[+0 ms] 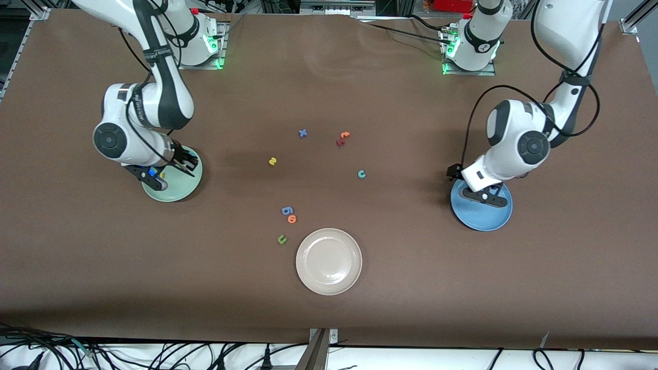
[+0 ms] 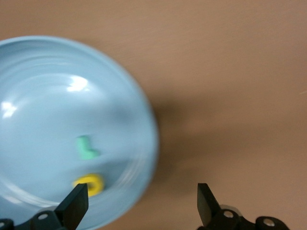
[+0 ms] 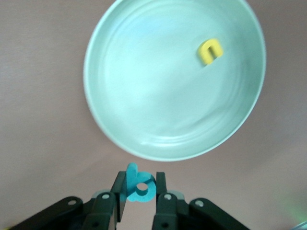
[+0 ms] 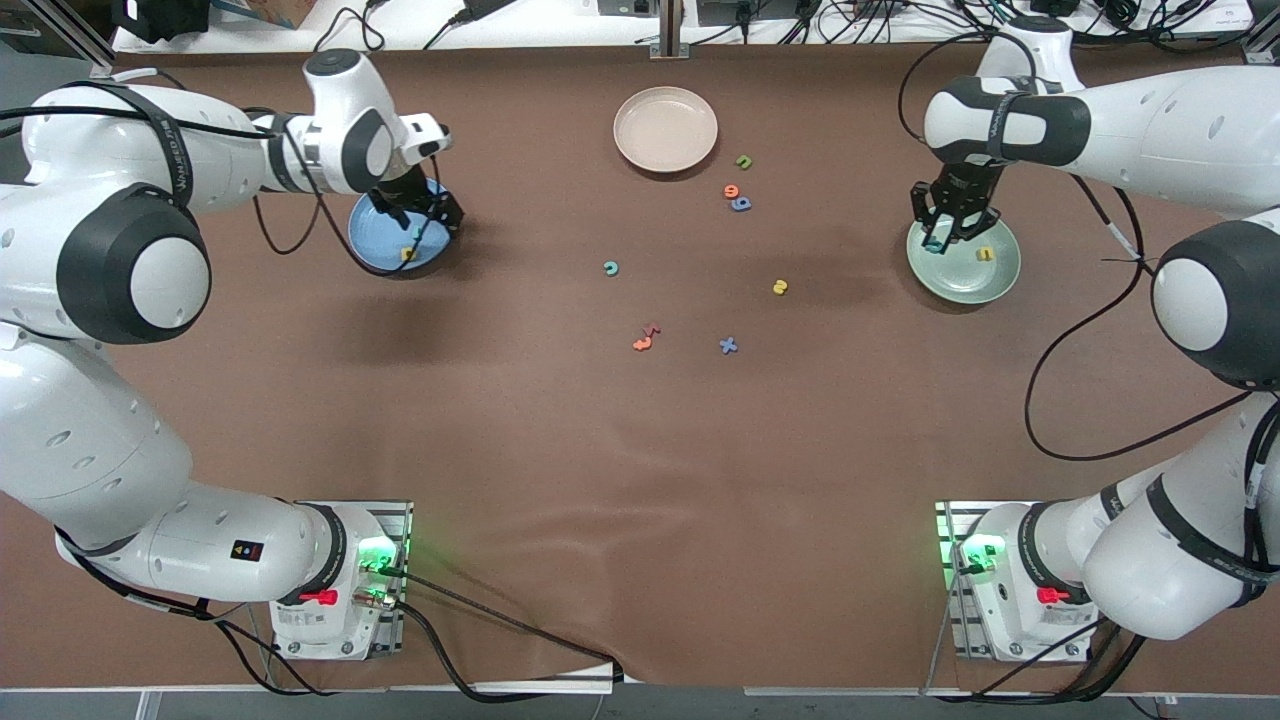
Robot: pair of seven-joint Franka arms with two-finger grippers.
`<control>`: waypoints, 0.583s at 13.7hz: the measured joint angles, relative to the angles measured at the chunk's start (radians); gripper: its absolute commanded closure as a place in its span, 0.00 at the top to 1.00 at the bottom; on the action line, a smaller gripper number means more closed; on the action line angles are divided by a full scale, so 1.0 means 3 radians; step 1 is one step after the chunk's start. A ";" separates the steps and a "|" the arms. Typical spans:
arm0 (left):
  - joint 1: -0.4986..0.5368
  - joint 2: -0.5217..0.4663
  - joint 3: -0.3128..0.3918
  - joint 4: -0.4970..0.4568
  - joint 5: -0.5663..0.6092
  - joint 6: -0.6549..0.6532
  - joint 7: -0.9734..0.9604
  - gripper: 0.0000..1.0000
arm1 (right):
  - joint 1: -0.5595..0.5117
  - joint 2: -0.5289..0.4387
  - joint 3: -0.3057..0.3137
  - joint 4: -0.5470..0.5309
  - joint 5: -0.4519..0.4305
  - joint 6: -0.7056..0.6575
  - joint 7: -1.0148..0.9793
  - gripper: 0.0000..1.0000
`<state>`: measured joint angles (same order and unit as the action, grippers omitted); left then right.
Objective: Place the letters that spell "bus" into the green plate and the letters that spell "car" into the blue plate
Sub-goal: 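Release the b onto the green plate while the left gripper reaches the teal c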
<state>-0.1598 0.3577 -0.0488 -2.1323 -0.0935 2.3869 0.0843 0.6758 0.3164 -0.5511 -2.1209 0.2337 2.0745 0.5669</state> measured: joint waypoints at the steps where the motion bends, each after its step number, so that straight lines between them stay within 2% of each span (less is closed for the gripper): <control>1: -0.0008 0.0001 -0.0133 0.0018 0.0000 0.0000 -0.0206 1.00 | -0.0018 0.0042 -0.0038 -0.0011 0.0000 0.0000 -0.0148 0.04; 4: -0.0072 0.0011 -0.0496 0.0135 0.0000 0.0000 -0.0851 1.00 | -0.0139 0.0215 -0.0066 -0.0022 0.0000 0.0014 -0.0536 0.04; 8: -0.0532 0.0164 -0.0580 0.0466 0.0000 -0.0002 -0.1648 1.00 | -0.0281 0.0365 -0.0069 -0.0087 0.0000 0.0164 -0.0793 0.05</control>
<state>-0.3195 0.4068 -0.2228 -1.9925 -0.0935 2.3864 -0.4100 0.5916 0.4258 -0.5717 -2.1469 0.2338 2.1237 0.3290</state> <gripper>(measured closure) 0.000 0.722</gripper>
